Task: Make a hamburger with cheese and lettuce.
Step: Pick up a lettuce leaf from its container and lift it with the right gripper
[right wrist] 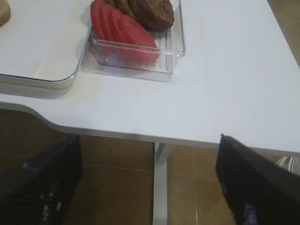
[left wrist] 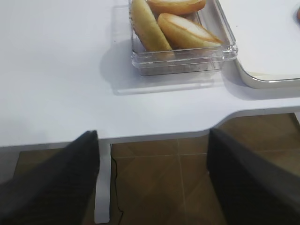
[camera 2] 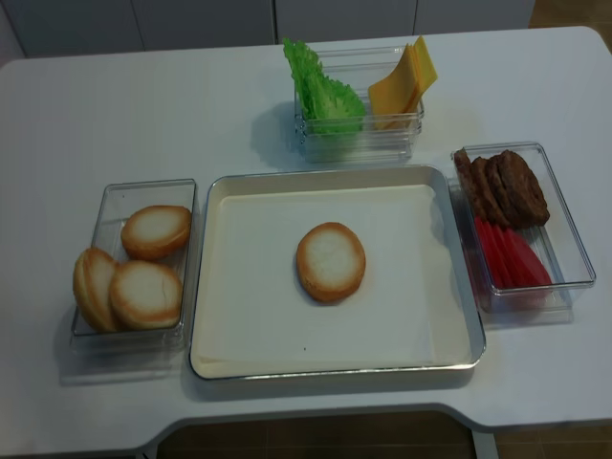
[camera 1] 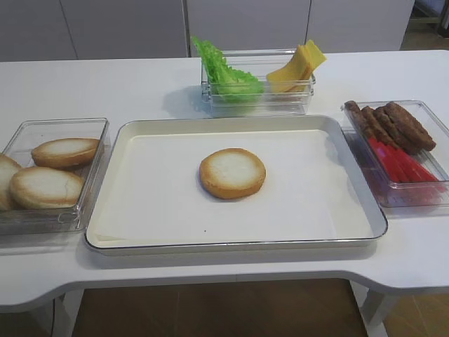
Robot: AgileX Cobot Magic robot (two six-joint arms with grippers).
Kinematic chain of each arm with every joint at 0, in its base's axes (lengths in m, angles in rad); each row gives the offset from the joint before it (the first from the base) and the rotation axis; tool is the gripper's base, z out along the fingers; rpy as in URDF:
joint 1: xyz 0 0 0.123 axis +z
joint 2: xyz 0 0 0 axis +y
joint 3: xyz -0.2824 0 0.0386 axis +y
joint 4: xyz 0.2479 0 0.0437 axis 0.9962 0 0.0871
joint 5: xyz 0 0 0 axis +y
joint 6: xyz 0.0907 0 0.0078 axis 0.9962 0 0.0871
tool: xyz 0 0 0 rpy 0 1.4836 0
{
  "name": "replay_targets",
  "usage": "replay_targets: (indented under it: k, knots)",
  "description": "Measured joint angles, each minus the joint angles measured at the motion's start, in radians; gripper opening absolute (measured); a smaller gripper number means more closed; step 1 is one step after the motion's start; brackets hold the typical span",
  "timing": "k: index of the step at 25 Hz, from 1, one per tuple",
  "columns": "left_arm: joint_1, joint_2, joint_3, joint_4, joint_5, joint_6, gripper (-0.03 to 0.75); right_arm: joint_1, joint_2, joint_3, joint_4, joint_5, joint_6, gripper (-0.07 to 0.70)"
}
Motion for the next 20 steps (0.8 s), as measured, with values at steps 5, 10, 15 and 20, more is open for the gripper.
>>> replay_targets:
  k: [5, 10, 15, 20]
  knots:
    - [0.000, 0.000, 0.000, 0.000, 0.000, 0.000, 0.532, 0.000, 0.000, 0.000, 0.000, 0.000, 0.000, 0.696]
    - [0.000, 0.000, 0.000, 0.000, 0.000, 0.000, 0.532, 0.000, 0.000, 0.000, 0.000, 0.000, 0.000, 0.696]
    - [0.000, 0.000, 0.000, 0.000, 0.000, 0.000, 0.532, 0.000, 0.000, -0.010, 0.021, -0.001, 0.014, 0.696]
    - [0.000, 0.000, 0.000, 0.000, 0.000, 0.000, 0.532, 0.000, 0.021, -0.050, 0.094, 0.015, 0.019, 0.696]
